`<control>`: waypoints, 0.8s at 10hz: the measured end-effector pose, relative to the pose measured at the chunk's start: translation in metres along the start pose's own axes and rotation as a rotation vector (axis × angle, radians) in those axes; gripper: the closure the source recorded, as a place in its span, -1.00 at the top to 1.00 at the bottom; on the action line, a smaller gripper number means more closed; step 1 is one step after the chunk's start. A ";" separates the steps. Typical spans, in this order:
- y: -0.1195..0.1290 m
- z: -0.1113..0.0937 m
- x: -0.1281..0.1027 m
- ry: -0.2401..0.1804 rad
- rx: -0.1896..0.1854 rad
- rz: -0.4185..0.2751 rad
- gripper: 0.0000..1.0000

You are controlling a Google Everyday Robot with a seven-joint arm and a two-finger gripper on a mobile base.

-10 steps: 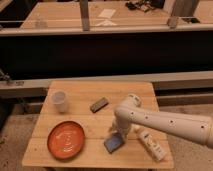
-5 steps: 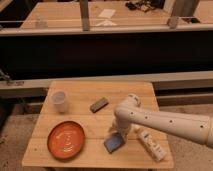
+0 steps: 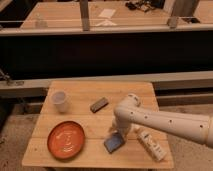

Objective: Place the white sponge in the ceramic cup

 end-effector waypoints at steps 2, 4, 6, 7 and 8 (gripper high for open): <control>0.001 0.000 0.001 0.001 -0.004 -0.006 0.24; 0.001 0.001 0.001 0.001 -0.006 -0.009 0.24; 0.000 0.001 0.001 0.003 -0.009 -0.015 0.24; 0.000 0.001 0.001 0.003 -0.011 -0.019 0.24; 0.000 0.002 0.001 0.004 -0.013 -0.021 0.24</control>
